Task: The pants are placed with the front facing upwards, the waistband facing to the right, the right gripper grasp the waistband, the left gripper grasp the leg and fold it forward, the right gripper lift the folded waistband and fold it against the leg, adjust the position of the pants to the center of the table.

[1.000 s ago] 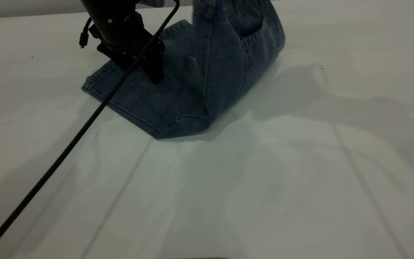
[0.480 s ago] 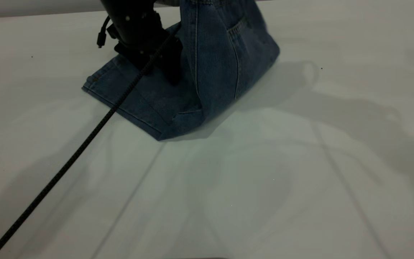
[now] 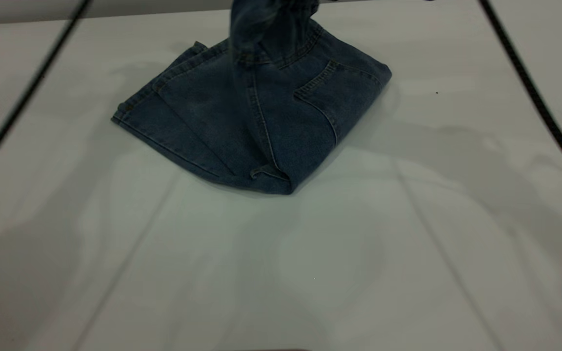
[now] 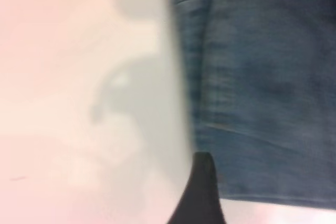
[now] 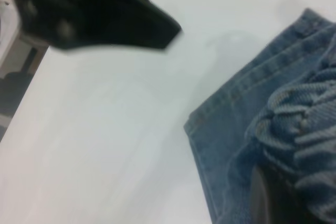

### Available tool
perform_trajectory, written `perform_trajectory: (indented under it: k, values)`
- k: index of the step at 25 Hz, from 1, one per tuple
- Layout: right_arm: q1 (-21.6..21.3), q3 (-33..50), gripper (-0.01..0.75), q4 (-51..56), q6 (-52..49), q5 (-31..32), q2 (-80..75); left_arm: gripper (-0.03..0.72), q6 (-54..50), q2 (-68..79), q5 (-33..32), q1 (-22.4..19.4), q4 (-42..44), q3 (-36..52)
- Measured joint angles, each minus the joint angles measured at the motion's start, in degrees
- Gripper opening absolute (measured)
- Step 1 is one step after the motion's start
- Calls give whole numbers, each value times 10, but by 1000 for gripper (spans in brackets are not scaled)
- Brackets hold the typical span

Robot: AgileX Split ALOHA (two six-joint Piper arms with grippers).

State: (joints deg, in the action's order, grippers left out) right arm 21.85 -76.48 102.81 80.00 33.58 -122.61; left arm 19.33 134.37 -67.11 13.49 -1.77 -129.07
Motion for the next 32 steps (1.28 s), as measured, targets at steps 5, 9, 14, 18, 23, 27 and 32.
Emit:
perform_trajectory:
  k: [5, 9, 14, 18, 23, 27, 32]
  values:
    - [22, -52, 83, 1, 1, 1, -50, 586, -22, 0, 0, -3, 51, -58]
    - [28, -78, 237, 0, -12, 11, -94, 586, -25, 0, 0, -3, 44, -66]
    - [28, -85, 594, 0, -28, 17, -112, 586, -25, 0, 0, -3, 43, -66]
    - [27, -86, 676, -14, -33, 37, -109, 586, -25, 0, 0, -3, 27, -66]
    - [-3, -86, 669, -122, -103, 47, -74, 586, 59, 0, 0, -3, -41, -66]
    - [-51, -86, 640, -231, -210, 72, -31, 586, 162, 6, 0, 2, -110, -56]
    - [-119, -86, 624, -324, -314, 127, 9, 586, 212, 46, 0, 35, -91, -47]
